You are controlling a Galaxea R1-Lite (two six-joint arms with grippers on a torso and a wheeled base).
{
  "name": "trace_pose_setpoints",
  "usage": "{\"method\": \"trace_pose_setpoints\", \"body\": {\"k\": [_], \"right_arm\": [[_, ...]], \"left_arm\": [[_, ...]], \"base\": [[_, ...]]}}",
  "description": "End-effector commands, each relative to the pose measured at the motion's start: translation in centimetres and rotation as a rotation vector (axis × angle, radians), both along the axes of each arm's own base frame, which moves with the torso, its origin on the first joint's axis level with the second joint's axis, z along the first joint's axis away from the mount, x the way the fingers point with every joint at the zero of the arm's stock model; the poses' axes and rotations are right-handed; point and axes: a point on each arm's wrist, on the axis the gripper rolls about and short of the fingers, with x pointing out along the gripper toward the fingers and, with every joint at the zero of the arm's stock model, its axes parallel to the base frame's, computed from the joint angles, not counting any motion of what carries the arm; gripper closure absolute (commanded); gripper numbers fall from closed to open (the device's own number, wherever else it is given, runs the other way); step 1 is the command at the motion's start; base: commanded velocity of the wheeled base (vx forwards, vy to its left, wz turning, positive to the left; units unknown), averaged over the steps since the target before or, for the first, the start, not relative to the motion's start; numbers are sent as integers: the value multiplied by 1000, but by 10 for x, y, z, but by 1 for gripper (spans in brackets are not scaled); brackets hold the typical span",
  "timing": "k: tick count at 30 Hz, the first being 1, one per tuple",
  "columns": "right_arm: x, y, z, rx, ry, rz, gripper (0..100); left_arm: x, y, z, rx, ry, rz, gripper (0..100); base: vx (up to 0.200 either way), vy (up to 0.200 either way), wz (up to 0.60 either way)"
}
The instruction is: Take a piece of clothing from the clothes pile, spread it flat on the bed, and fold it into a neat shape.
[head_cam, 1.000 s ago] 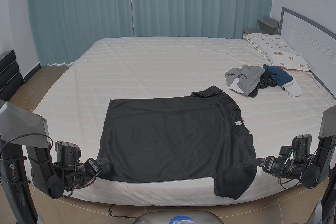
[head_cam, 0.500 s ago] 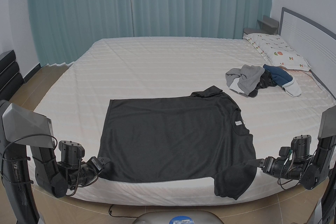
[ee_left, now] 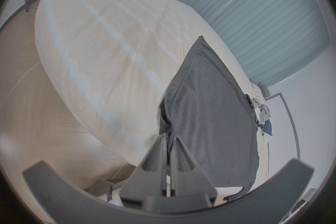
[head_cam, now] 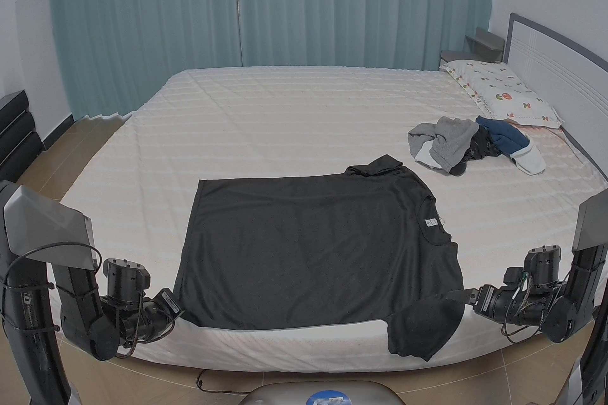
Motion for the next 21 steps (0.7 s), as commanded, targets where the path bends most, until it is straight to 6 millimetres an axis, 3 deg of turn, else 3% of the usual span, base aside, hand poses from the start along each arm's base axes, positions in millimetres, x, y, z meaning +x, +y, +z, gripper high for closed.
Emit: {"method": "trace_pose_setpoints", "body": {"k": [1, 12, 21], "right_arm": [[2, 2, -9, -2, 29, 7, 0], [5, 2, -32, -18, 19, 12, 0], [9, 3, -34, -17, 0, 13, 0]], "left_arm": [[0, 3, 2, -12, -14, 16, 100], [-7, 5, 3, -36, -38, 29, 100], [-7, 5, 3, -37, -41, 29, 100]], "base": [[0, 0, 0], [0, 0, 0], [0, 0, 0]]}}
